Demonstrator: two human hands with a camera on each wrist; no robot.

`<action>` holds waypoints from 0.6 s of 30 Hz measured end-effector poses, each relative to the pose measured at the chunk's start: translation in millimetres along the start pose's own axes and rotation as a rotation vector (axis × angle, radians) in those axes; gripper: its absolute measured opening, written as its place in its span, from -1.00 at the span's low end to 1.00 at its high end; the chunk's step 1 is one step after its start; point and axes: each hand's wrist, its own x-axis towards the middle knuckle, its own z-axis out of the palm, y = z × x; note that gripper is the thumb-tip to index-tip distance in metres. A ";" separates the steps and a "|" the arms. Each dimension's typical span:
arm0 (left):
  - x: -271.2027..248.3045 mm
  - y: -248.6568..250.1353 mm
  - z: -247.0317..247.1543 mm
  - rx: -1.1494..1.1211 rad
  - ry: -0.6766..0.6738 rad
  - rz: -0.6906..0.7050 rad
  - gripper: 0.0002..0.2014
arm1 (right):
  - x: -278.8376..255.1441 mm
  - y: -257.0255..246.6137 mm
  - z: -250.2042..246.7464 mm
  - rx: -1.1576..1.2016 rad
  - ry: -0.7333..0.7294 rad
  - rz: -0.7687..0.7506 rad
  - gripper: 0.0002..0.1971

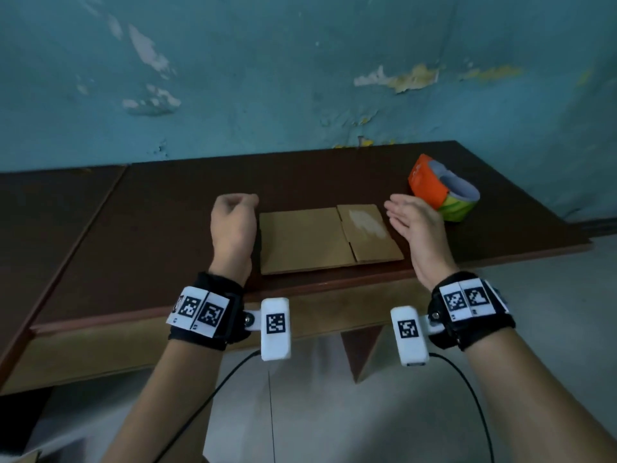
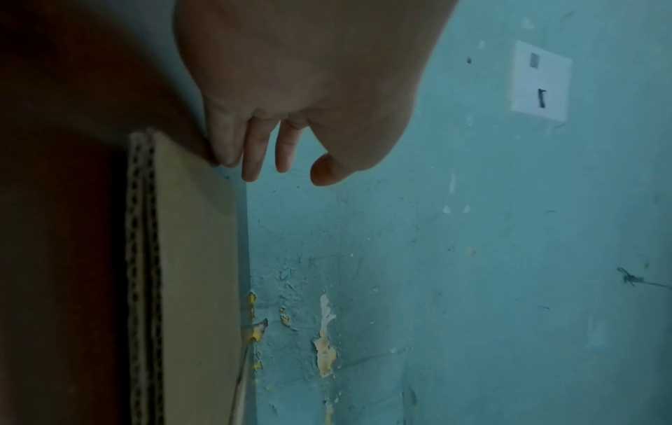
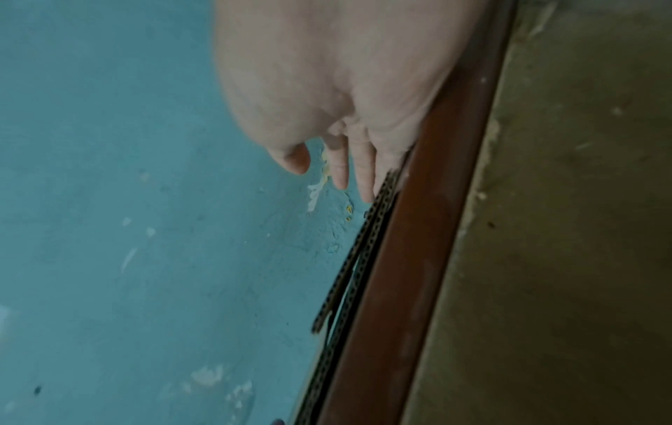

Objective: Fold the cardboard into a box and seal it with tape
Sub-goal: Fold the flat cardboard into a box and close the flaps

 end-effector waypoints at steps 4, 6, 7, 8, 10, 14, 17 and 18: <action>-6.7 4.5 -0.6 0.065 -0.014 -0.037 -0.72 | 0.2 -1.6 6.4 -0.152 -0.021 0.006 -0.71; -11.6 5.2 0.4 0.039 -0.074 -0.078 -0.66 | -3.0 -6.8 9.3 -0.223 -0.050 0.026 -0.67; -14.6 6.5 1.8 0.021 -0.096 -0.089 -0.64 | -6.2 -9.7 10.5 -0.246 -0.062 0.040 -0.65; -17.3 7.5 3.6 0.010 -0.105 -0.093 -0.62 | -9.2 -10.7 11.2 -0.250 -0.068 0.051 -0.61; -20.4 9.6 7.6 -0.003 -0.090 -0.084 -0.57 | -14.5 -13.4 10.9 -0.225 -0.057 0.062 -0.55; -20.7 8.1 9.8 -0.024 -0.061 -0.083 -0.56 | -17.7 -18.0 13.4 -0.159 -0.006 0.077 -0.57; -16.1 5.2 11.2 -0.030 -0.066 -0.103 -0.56 | -14.6 -17.8 20.7 -0.114 0.006 0.089 -0.58; -15.3 4.9 12.3 -0.027 -0.072 -0.106 -0.57 | -12.7 -17.6 23.7 -0.104 0.011 0.096 -0.58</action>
